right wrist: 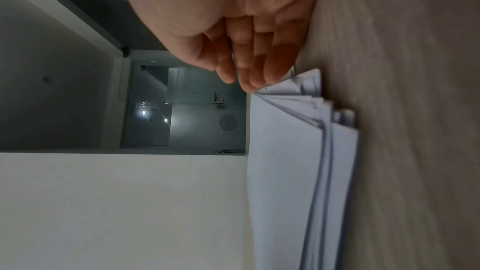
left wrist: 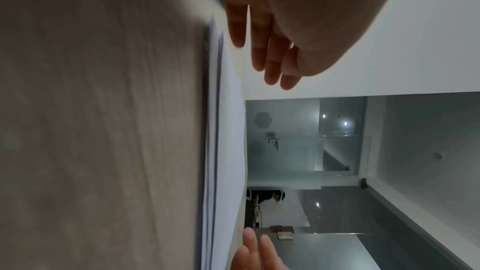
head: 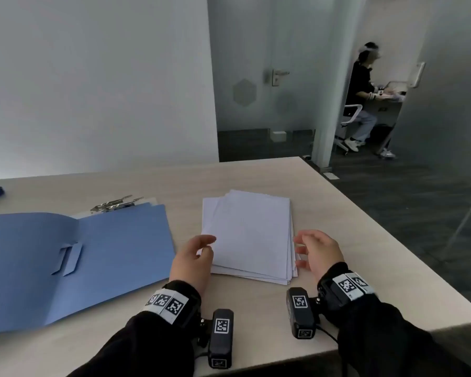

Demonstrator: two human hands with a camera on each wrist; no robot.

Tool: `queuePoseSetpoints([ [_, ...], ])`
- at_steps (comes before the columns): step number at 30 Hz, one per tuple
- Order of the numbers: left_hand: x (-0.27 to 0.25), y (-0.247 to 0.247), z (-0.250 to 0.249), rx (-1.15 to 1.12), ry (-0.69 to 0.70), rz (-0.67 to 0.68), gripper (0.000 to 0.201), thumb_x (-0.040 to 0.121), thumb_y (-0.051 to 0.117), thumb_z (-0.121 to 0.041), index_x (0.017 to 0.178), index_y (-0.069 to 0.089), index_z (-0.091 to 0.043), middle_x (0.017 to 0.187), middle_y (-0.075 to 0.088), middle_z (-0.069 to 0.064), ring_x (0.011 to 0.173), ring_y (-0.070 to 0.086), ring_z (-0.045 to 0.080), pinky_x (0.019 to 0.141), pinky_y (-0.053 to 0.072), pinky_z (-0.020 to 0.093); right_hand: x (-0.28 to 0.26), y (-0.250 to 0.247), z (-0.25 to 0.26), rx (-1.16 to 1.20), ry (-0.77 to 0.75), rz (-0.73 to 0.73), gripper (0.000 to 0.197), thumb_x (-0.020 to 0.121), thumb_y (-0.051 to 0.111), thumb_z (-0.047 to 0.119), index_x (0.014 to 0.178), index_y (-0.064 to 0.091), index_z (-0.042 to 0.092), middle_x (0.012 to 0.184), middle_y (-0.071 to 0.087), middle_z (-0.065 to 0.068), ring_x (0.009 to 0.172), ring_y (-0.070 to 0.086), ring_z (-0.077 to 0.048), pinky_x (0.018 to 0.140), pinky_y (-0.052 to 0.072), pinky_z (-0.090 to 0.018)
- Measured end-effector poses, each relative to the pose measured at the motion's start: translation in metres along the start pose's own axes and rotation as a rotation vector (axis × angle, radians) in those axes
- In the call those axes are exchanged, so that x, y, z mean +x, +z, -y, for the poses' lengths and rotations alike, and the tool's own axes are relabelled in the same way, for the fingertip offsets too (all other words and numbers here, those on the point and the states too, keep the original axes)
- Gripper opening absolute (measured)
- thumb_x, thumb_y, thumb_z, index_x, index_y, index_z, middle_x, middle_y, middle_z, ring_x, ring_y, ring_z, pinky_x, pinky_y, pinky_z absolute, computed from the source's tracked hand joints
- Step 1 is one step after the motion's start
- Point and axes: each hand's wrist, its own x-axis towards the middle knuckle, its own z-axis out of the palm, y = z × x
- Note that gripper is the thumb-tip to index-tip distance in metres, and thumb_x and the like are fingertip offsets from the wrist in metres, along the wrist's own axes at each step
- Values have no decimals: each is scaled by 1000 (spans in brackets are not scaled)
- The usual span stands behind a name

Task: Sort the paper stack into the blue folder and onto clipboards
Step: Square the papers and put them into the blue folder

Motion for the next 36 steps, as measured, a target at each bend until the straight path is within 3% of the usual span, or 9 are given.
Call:
queuePoseSetpoints([
  [2, 12, 8, 4, 39, 21, 44, 34, 88, 47, -18, 107, 63, -40, 109, 63, -14, 86, 57, 17, 88, 51, 37, 10, 2, 0, -38, 3, -2, 22, 92, 48, 11, 95, 69, 16, 103, 71, -11, 77, 61, -20, 55, 53, -31],
  [5, 38, 14, 11, 136, -8, 114, 41, 89, 48, -16, 124, 58, -33, 141, 49, -13, 121, 48, 9, 103, 38, 28, 23, 5, 0, -47, 33, 24, 20, 91, 50, 12, 95, 69, 18, 102, 72, -10, 70, 61, -21, 49, 49, -28],
  [9, 59, 20, 19, 341, -57, 191, 56, 87, 48, -26, 142, 42, -30, 154, 36, -10, 143, 31, 12, 115, 29, 38, 36, 8, 1, -89, 42, 26, 19, 90, 51, 13, 96, 69, 17, 102, 72, -7, 62, 61, -20, 44, 44, -25],
  [19, 55, 19, 17, 392, -82, 212, 52, 88, 48, -34, 140, 43, -36, 153, 39, -12, 143, 31, 12, 117, 24, 42, 40, 6, 1, -74, 51, 44, 17, 91, 52, 13, 97, 68, 14, 101, 73, -6, 60, 62, -18, 43, 44, -26],
  [26, 52, 17, 15, 356, -97, 221, 46, 85, 48, -35, 131, 49, -39, 142, 49, -9, 130, 47, 18, 111, 34, 44, 39, 3, 1, -46, 38, 82, 17, 90, 56, 15, 97, 71, 15, 104, 74, 0, 57, 61, -15, 41, 42, -24],
  [32, 50, 17, 10, 368, -105, 220, 40, 86, 48, -35, 126, 51, -39, 141, 50, -11, 126, 49, 18, 110, 34, 43, 38, 0, 0, -20, -15, 109, 20, 90, 56, 17, 89, 75, 24, 105, 75, 6, 79, 59, -15, 51, 48, -29],
  [36, 49, 16, 8, 353, -126, 240, 39, 82, 46, -38, 121, 52, -41, 136, 53, -12, 114, 57, 20, 106, 39, 45, 39, 7, 3, 78, -35, 133, 19, 94, 53, 12, 95, 71, 18, 106, 76, -1, 106, 66, -19, 75, 59, -40],
])
